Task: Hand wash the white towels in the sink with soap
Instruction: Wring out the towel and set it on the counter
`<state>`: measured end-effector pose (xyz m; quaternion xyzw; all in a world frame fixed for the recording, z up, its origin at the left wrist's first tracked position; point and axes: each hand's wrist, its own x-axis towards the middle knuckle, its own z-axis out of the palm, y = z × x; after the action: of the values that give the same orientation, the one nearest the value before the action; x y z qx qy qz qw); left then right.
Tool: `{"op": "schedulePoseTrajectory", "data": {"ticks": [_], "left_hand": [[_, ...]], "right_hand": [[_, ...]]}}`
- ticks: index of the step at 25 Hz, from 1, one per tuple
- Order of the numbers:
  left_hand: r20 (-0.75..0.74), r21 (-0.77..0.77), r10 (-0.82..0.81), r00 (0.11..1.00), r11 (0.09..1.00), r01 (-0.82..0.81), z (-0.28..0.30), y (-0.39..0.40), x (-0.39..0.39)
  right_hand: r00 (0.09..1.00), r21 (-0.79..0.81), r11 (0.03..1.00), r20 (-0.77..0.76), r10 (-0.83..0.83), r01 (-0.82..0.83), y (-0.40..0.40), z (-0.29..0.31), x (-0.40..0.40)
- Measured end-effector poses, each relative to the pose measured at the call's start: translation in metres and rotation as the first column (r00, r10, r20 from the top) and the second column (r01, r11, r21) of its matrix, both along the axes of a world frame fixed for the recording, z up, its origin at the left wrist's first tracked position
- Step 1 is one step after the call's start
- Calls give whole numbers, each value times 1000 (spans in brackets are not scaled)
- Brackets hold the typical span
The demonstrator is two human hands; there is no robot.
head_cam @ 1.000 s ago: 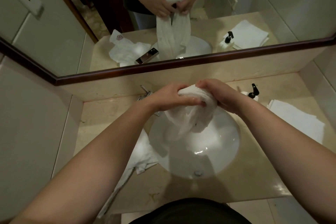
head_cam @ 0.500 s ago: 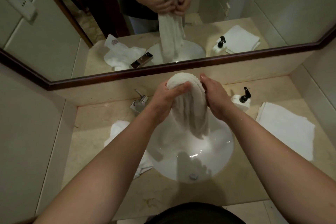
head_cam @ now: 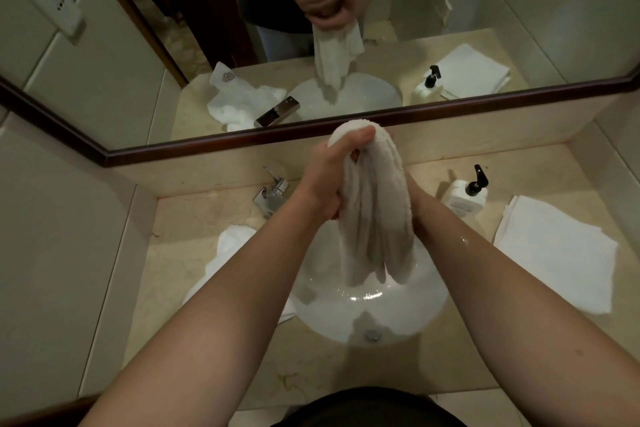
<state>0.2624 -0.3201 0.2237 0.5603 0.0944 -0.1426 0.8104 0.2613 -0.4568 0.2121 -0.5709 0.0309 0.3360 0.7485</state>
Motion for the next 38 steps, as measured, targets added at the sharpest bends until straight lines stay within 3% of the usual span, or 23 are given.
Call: {"op": "schedulePoseTrajectory", "data": {"ticks": [2,7,9,11,12,13,15,17,19,21,23,25,27,30,32,35,36,38], "left_hand": [[9,131,161,987,978,-160,-3,10,3],[9,548,312,950,793,-266,-14,17,5],[35,696,307,951,675,-244,-26,12,3],[77,743,284,956,622,-245,-34,8,-1],[89,729,251,964,643,-235,-36,8,-3],[76,652,204,976,730,-204,-36,7,-4],[-31,230,102,994,969,-93,-38,3,-5],[-78,-162,43,996,985,-55,-45,-2,-3],[-89,-280,-22,996,960,-4,-49,-10,4],[-131,-245,-7,991,969,-26,-49,-13,16],[-247,-114,86,965,987,-117,-52,-11,24],[-298,26,225,928,973,-227,-61,-12,25],[-313,126,335,889,942,-311,-65,-15,22],[-343,230,408,846,910,-346,-67,-19,18],[-352,258,440,826,894,-367,-70,-21,15],[-292,316,433,852,885,-341,-74,-26,12],[-272,281,363,892,916,-287,-75,-25,12],[-267,39,149,952,989,-144,-75,-17,14]], "right_hand": [[993,105,994,-107,49,-38,2,-2,-2],[969,-160,966,110,221,-203,-10,-13,-12],[963,-323,935,168,212,-149,-6,-20,-16],[984,-298,953,145,103,-56,-3,-24,-18],[992,-245,969,120,46,-16,-4,-24,-18],[995,-189,982,99,4,15,-6,-24,-17],[1000,-82,996,11,-27,28,-12,-22,-12],[988,41,999,-150,25,-19,-17,-26,-5],[954,134,988,-278,110,-75,-16,-30,2],[942,181,981,-309,130,-76,-13,-37,4],[961,119,991,-261,92,-62,-10,-42,2],[993,-121,993,-115,3,-17,-3,-45,-4],[996,-396,915,79,-41,69,7,-49,-8],[969,-534,834,245,-8,142,14,-61,-12],[968,-540,833,249,24,118,14,-67,-17],[993,-401,909,60,-98,114,9,-64,-18],[992,-346,931,10,-122,118,5,-63,-17],[986,-204,973,-103,-130,107,-3,-61,-16]]}}
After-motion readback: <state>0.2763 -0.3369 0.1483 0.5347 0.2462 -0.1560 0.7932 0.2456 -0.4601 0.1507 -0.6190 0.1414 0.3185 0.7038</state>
